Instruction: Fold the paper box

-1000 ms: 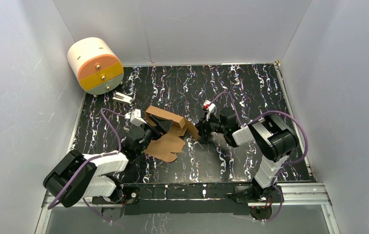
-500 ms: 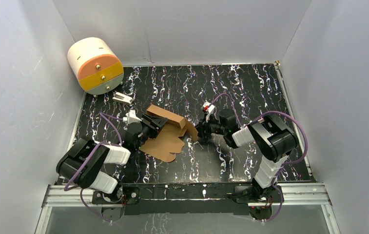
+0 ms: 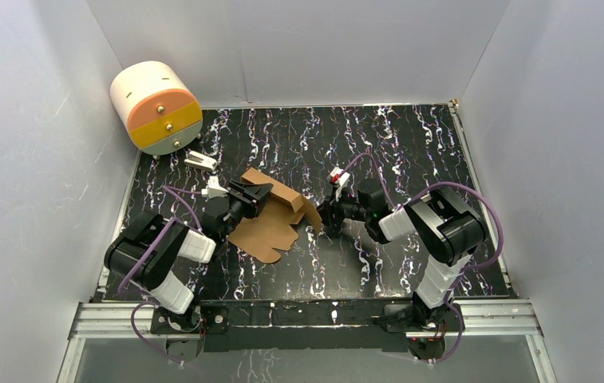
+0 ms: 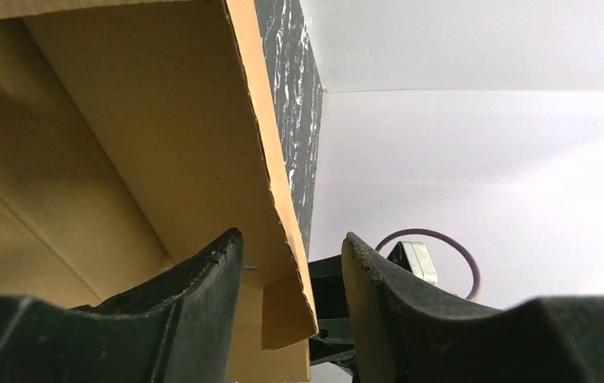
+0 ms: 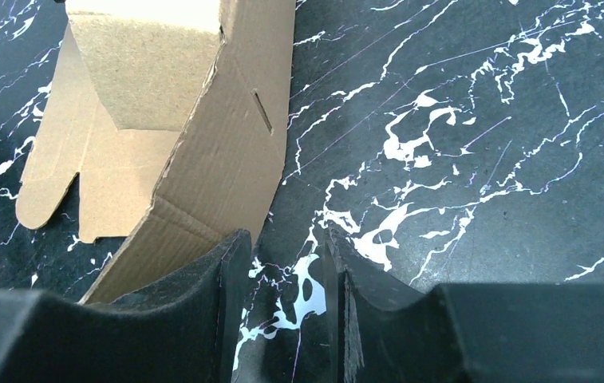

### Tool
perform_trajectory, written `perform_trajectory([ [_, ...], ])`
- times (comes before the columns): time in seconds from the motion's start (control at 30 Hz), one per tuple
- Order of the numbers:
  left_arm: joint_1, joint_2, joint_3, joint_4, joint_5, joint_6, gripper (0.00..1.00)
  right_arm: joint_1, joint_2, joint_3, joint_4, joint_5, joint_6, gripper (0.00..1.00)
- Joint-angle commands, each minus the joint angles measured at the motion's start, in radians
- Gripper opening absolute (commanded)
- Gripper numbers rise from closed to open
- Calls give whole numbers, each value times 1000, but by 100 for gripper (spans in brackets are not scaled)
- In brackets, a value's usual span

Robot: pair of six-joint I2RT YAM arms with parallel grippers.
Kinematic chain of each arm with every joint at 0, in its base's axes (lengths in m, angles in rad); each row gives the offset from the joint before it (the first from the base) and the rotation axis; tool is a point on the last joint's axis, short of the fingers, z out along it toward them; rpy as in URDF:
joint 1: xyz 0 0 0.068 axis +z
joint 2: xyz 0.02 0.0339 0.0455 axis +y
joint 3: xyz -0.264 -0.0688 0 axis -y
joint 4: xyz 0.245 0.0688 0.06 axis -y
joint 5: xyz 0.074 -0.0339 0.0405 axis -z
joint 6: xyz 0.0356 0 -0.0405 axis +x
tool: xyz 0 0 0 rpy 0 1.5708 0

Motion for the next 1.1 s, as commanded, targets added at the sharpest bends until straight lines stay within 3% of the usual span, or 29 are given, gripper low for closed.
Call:
perform_trajectory([
  [0.0, 18, 23, 17, 75, 15, -31, 45, 7, -16, -9, 69, 9, -19, 47],
  [0.17, 23, 88, 50, 109, 25, -34, 35, 12, -17, -11, 68, 9, -20, 47],
  [0.4, 25, 136, 45, 156, 20, -35, 12, 38, -29, -38, 95, 4, -7, 48],
  [1.07, 3, 104, -29, 218, 15, -31, 5, 147, -23, -68, 294, 130, 138, 60],
])
